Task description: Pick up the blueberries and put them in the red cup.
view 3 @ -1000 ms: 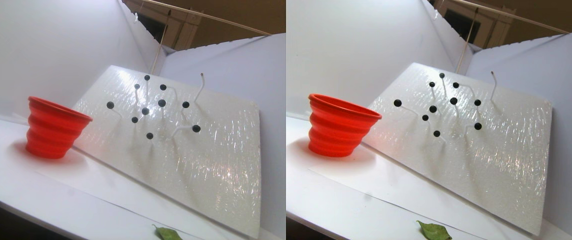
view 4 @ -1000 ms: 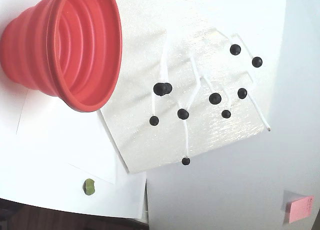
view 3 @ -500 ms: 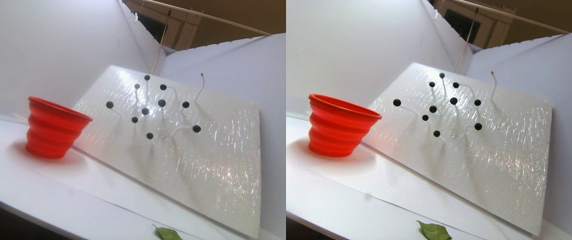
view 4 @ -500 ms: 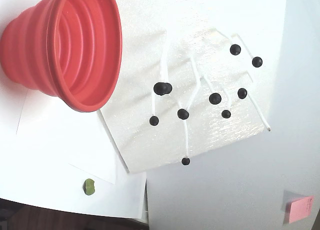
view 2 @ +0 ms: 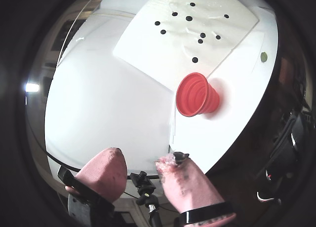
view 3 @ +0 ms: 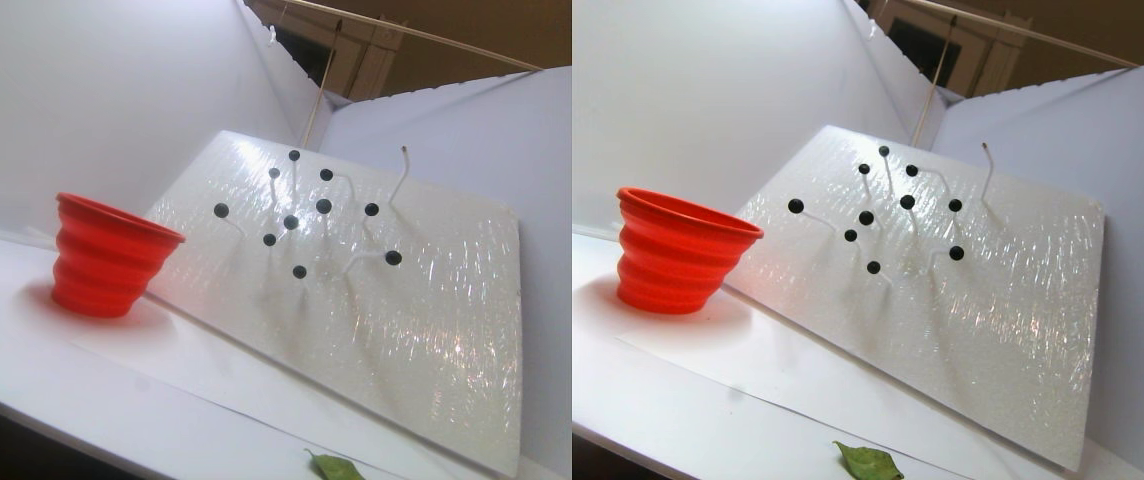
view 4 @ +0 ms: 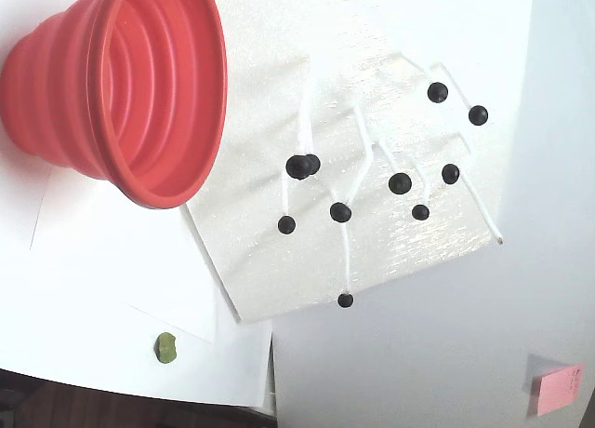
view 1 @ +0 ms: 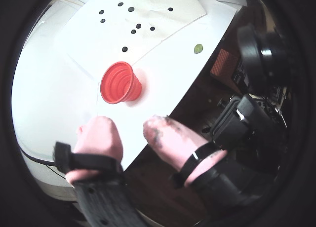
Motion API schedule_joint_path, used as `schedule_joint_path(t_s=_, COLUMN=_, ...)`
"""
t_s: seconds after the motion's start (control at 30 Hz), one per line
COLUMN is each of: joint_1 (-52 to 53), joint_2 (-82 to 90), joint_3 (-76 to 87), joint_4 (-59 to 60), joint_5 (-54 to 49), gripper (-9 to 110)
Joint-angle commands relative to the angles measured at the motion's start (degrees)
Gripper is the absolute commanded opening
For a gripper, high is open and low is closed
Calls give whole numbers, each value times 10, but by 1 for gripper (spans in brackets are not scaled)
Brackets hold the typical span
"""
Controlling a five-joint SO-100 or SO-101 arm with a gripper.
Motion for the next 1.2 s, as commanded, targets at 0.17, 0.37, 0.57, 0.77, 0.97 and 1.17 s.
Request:
schedule_joint_path(t_s=0.17, joint_1=19, joint_2=-10, joint_3=4, joint_4=-2, joint_5=-3, gripper=11)
schedule_joint_path(t_s=0.37, joint_1=44, joint_2=-9, joint_3=3, joint_4=-1, joint_5=-7, gripper=11)
schedule_joint_path(t_s=0.57, joint_1=39, joint_2=-8, joint_3=2, joint_4=-2, joint_5=-11, gripper=11)
schedule_joint_path(t_s=0.77, joint_1=-2, joint_2=-18, joint_3=-8, joint_4=-10, joint_5=-19, gripper=10)
schedule_joint_path(t_s=0.97, joint_1=10, joint_2=-17, joint_3=-18, joint_4=-6, joint_5=-20, gripper=10)
schedule_joint_path(t_s=1.17, joint_1=27, joint_2=-72, joint_3=-52, joint_4=-77, joint_5=-93, gripper=11)
